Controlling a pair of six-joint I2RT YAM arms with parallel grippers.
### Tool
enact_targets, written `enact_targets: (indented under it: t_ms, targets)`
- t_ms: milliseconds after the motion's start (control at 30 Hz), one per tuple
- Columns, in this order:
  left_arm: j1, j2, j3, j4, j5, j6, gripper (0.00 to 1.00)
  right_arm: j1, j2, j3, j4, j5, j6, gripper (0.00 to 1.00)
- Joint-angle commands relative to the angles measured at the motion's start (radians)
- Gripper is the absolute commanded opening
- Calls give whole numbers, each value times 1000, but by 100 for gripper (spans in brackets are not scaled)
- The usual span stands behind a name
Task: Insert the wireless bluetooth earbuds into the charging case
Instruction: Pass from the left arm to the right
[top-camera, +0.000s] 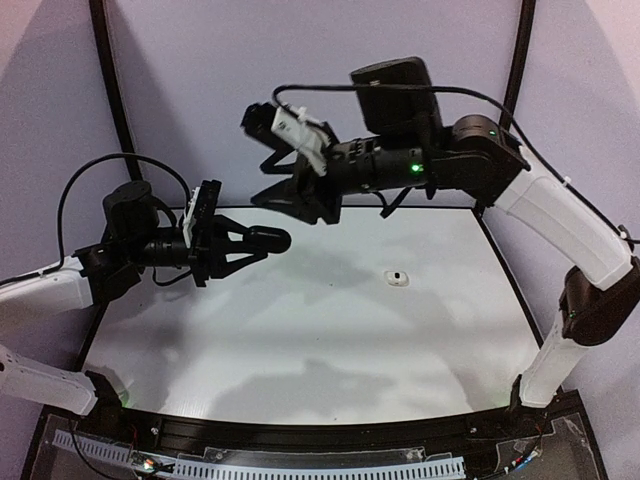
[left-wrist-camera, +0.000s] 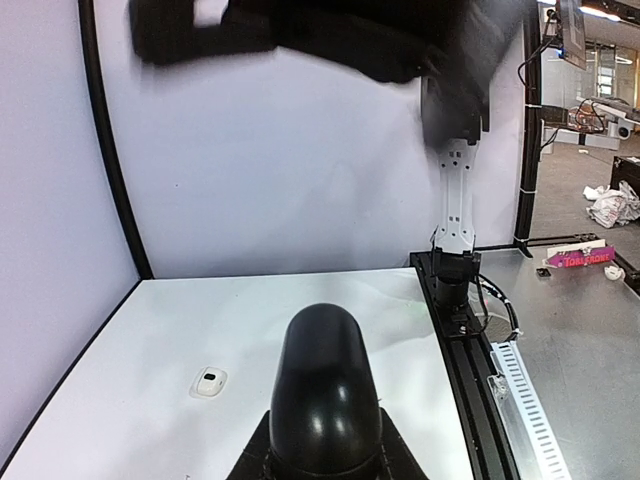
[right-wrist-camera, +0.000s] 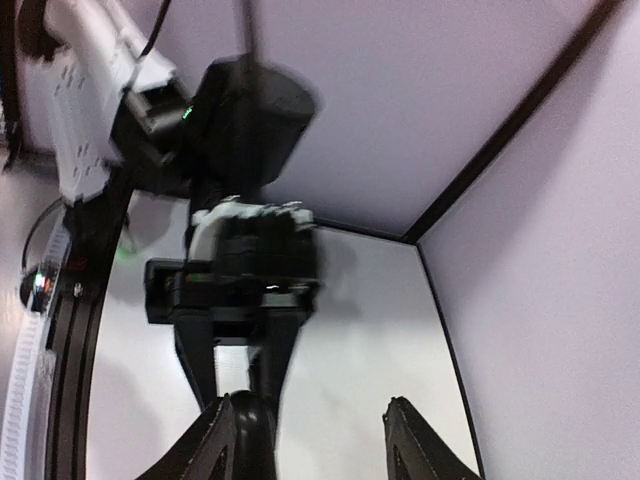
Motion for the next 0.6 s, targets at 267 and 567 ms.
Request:
enact_targets:
  t_ms: [267, 567]
  targets:
    - [-2, -34, -14, 42, -50, -55, 1, -93, -50, -126, 129, 17, 234, 53]
    - [20, -43, -111, 345, -19, -385, 1, -218, -206, -400, 379, -535, 431, 65]
